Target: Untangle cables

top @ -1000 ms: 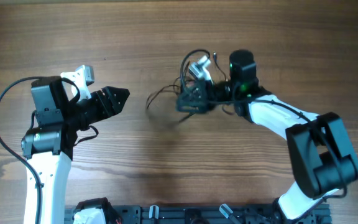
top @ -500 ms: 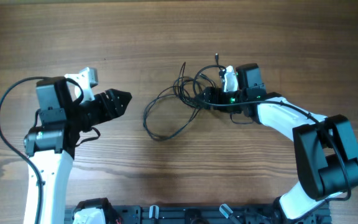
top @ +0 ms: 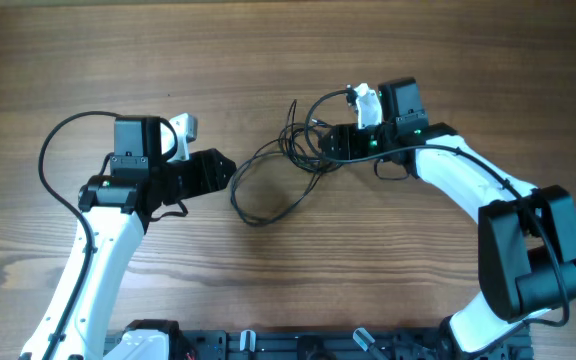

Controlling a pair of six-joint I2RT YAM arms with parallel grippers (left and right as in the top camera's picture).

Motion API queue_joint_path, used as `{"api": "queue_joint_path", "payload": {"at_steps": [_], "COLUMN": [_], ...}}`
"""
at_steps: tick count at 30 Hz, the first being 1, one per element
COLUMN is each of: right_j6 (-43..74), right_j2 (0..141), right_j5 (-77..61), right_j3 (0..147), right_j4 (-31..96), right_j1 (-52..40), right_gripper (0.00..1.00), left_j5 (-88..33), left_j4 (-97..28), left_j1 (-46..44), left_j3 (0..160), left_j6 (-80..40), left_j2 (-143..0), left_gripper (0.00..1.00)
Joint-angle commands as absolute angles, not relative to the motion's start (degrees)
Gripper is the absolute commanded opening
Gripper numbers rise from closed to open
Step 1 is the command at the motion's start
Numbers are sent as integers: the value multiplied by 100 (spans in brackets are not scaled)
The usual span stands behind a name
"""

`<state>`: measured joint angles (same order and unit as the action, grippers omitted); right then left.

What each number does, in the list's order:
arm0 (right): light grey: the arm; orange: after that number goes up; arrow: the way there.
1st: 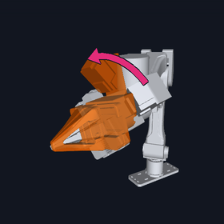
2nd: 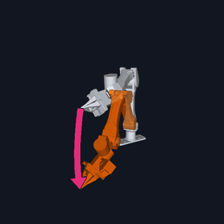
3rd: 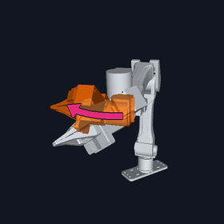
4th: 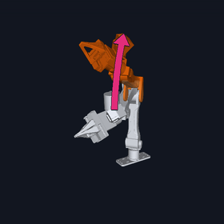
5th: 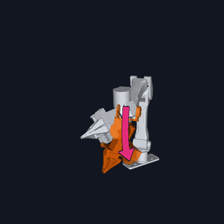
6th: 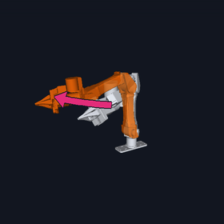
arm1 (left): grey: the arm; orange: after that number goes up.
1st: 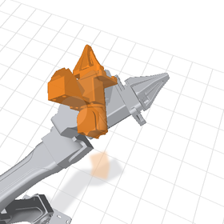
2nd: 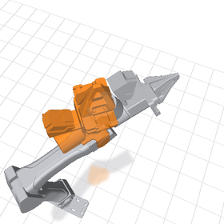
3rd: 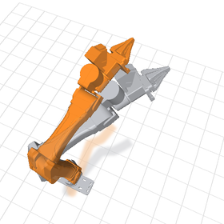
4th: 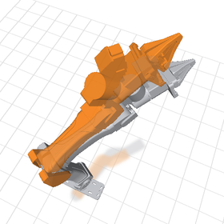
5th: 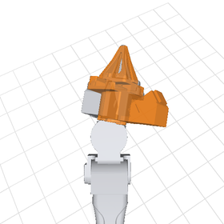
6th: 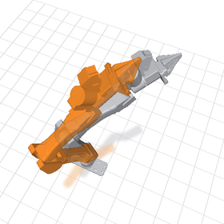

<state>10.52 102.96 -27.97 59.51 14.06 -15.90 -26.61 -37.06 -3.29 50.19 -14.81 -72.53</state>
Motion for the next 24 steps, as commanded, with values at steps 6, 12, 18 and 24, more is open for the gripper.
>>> {"api": "queue_joint_path", "payload": {"at_steps": [6,12,18,24], "right_j6": [421,303,1050,2163], "right_j2": [10361,10361,10366,10602], "right_j5": [-3301,-3293,-1776,-1243], "right_j3": [6082,6082,6073,6064], "right_j4": [1581,1033,235,-220], "right_j1": [-1909,-2665,-2902,-2904], "right_gripper": [70,77,66,63], "left_j5": [-2477,-1614,-1623,-1750], "left_j4": [-3450,-3284,-3369,-3411], "left_j1": [-353,-353,-353,-355], "left_j3": [4971,4971,4971,4971], "left_j6": [-1365,-1363,-1367,-1369], "left_j2": [-7277,-7279,-7279,-7279], "left_gripper": [65,68,68,68]}}
